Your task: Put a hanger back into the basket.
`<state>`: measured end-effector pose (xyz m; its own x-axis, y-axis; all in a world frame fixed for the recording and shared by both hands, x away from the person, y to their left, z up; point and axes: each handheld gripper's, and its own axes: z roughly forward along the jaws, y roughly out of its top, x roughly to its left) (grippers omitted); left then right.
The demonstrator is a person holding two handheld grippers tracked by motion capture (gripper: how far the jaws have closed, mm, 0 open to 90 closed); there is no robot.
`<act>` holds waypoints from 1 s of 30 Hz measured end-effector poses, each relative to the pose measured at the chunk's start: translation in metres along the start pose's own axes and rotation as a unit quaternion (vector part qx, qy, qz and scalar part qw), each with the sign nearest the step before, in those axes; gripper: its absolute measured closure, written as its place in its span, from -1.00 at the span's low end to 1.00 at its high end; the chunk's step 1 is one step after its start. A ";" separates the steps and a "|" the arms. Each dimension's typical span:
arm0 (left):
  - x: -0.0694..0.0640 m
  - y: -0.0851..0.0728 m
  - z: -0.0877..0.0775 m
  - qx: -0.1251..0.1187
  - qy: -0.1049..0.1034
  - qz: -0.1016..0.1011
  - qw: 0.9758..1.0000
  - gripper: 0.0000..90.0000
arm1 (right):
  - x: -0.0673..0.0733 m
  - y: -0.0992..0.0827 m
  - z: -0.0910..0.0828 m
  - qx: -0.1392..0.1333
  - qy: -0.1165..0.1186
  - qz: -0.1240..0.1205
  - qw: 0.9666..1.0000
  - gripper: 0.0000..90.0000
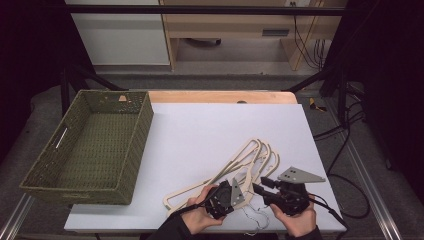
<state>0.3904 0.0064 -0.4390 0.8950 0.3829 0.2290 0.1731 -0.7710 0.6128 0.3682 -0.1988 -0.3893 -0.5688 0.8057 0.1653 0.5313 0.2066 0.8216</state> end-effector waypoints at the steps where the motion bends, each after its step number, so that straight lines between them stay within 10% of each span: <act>1: 0.001 0.000 -0.002 0.000 -0.001 0.000 1.000 0.70 | -0.004 0.003 -0.003 -0.016 0.000 0.003 1.000 0.23; 4: 0.006 -0.003 -0.009 -0.005 0.004 -0.003 1.000 0.71 | -0.016 0.013 -0.007 -0.064 0.003 0.008 0.998 -0.03; 18: 0.030 -0.006 -0.034 -0.031 0.016 -0.039 0.999 0.78 | -0.052 0.009 -0.001 -0.105 -0.039 0.002 0.994 -0.60; 30: 0.069 -0.021 -0.062 -0.064 0.072 -0.106 0.990 0.91 | -0.067 0.000 -0.002 -0.110 -0.031 0.026 0.993 -0.68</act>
<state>0.4225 0.0805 -0.3893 0.7754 0.6040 0.1845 0.2884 -0.5986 0.7473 0.4049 -0.2539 -0.3987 -0.5012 0.8457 0.1831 0.4060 0.0430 0.9128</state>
